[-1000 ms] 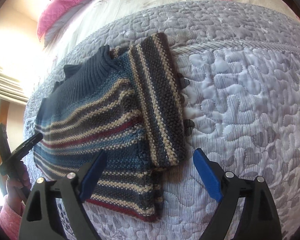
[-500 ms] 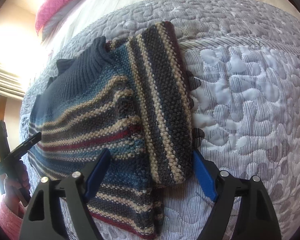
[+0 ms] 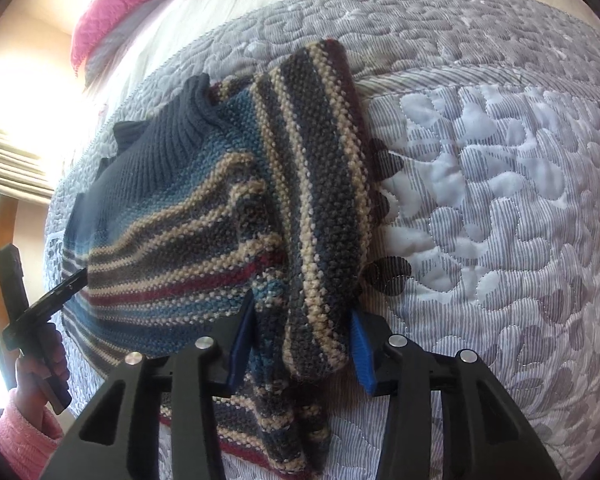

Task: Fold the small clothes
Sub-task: 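Grasp the sweater side edge with the right tool, then fold the held side across the sweater with the right tool, release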

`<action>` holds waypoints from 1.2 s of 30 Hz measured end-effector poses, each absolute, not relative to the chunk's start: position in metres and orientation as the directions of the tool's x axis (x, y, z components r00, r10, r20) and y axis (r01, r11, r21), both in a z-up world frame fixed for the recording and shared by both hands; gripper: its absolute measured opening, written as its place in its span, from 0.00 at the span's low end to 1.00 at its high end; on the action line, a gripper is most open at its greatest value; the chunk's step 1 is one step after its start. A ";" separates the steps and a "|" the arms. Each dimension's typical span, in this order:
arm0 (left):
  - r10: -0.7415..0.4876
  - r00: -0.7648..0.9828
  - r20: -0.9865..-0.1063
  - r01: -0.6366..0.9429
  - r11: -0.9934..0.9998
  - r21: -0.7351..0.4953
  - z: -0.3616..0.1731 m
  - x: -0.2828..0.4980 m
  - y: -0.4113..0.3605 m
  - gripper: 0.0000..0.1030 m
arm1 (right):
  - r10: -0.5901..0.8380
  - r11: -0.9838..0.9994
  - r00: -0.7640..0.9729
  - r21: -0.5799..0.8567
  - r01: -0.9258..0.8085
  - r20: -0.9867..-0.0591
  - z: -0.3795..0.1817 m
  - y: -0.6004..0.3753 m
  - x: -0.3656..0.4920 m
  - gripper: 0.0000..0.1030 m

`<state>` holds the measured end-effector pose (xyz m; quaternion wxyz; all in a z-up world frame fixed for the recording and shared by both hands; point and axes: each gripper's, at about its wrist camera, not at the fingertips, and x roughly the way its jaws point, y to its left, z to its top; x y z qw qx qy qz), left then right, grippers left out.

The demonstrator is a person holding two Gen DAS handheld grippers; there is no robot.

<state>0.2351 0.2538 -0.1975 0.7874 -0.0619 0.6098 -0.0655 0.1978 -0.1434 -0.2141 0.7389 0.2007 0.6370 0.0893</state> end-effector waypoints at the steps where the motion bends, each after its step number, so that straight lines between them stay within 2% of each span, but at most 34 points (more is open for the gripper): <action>1: -0.180 0.247 -0.952 0.028 0.983 -0.179 -0.198 0.235 0.254 0.89 | 0.392 0.901 0.172 0.415 0.127 -0.904 -0.216 -0.143 0.198 0.40; 4: -0.190 0.244 -0.951 0.029 0.982 -0.188 -0.200 0.236 0.254 0.89 | 0.411 0.889 0.188 0.438 0.134 -0.892 -0.207 -0.145 0.196 0.31; 6: -0.197 0.243 -0.950 0.029 0.980 -0.196 -0.201 0.236 0.254 0.89 | 0.434 0.875 0.217 0.466 0.129 -0.875 -0.192 -0.147 0.191 0.29; 12: -0.223 0.218 -0.950 0.021 0.974 -0.224 -0.194 0.240 0.264 0.88 | 0.521 0.808 0.266 0.569 0.152 -0.811 -0.142 -0.128 0.183 0.28; 20: -0.231 0.249 -0.941 -0.053 0.967 -0.251 -0.167 0.231 0.314 0.88 | 0.587 0.796 0.243 0.605 -0.001 -0.772 -0.095 -0.036 0.198 0.28; 30: -0.269 0.274 -0.924 -0.127 0.942 -0.311 -0.157 0.212 0.360 0.88 | 0.590 0.808 0.135 0.580 -0.107 -0.796 -0.103 0.063 0.220 0.27; 36: -0.287 0.272 -0.918 -0.140 0.932 -0.333 -0.159 0.206 0.369 0.88 | 0.501 0.863 0.063 0.493 -0.108 -0.863 -0.140 0.096 0.228 0.29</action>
